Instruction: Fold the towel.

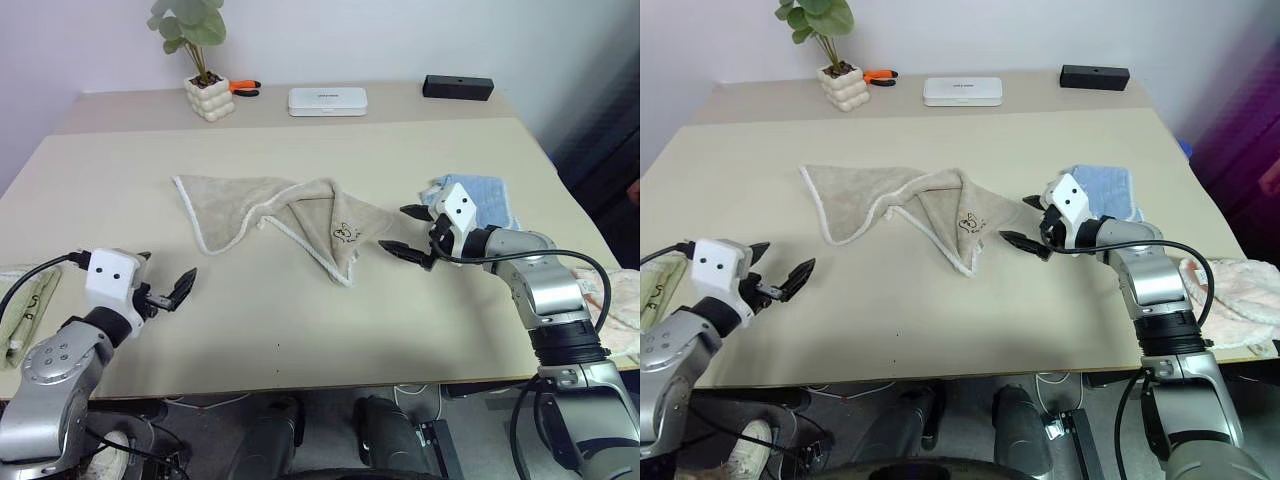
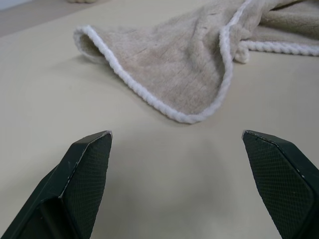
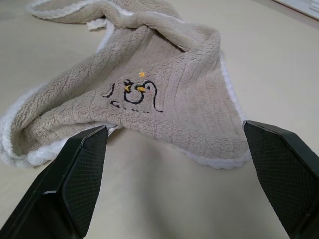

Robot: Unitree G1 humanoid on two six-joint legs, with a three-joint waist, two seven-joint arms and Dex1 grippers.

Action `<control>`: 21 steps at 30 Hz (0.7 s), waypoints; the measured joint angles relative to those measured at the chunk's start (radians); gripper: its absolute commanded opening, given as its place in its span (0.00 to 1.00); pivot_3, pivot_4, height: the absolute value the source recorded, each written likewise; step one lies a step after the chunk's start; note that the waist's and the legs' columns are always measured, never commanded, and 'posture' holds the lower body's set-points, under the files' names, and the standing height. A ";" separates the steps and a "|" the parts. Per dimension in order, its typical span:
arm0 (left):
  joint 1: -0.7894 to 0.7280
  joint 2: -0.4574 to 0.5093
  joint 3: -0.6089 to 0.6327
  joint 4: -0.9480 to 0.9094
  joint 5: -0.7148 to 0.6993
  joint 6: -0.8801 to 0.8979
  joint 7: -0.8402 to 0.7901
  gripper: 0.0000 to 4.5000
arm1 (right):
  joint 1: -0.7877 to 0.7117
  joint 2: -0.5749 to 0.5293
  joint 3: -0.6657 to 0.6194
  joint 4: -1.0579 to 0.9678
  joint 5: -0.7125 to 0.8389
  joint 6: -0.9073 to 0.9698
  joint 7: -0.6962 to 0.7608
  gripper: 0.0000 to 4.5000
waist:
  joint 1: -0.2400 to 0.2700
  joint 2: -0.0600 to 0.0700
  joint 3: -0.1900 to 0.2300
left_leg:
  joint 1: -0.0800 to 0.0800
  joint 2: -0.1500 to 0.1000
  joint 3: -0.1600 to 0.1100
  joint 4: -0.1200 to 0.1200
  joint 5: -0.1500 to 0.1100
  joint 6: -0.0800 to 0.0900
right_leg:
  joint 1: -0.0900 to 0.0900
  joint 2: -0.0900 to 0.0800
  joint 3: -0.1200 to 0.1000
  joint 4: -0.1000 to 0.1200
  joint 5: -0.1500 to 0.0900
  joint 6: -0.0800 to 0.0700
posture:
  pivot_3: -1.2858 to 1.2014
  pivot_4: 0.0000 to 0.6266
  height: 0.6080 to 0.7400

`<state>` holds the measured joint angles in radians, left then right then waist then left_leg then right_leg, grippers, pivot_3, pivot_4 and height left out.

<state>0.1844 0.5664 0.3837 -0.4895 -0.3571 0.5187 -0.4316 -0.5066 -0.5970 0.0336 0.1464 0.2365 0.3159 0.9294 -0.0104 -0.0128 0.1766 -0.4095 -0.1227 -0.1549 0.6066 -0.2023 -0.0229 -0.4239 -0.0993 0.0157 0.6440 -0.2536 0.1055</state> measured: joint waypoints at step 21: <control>-0.101 0.100 -0.218 0.031 0.145 -0.035 -0.049 0.95 | -0.026 0.136 0.064 -0.068 -0.006 0.072 -0.053 0.99 | -0.001 0.000 0.000 | 0.000 0.000 0.002 0.000 0.000 0.000 | -0.001 0.000 0.001 0.001 0.000 0.000 | 0.52 0.24 1.00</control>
<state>0.0837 0.6668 0.1661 -0.4581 -0.2117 0.4838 -0.4809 -0.5328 -0.4608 0.0978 0.0782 0.2304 0.3880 0.8760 -0.0114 -0.0127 0.1766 -0.4094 -0.1225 -0.1529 0.6065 -0.2026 -0.0226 -0.4251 -0.0988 0.0171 0.6446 -0.2534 0.1056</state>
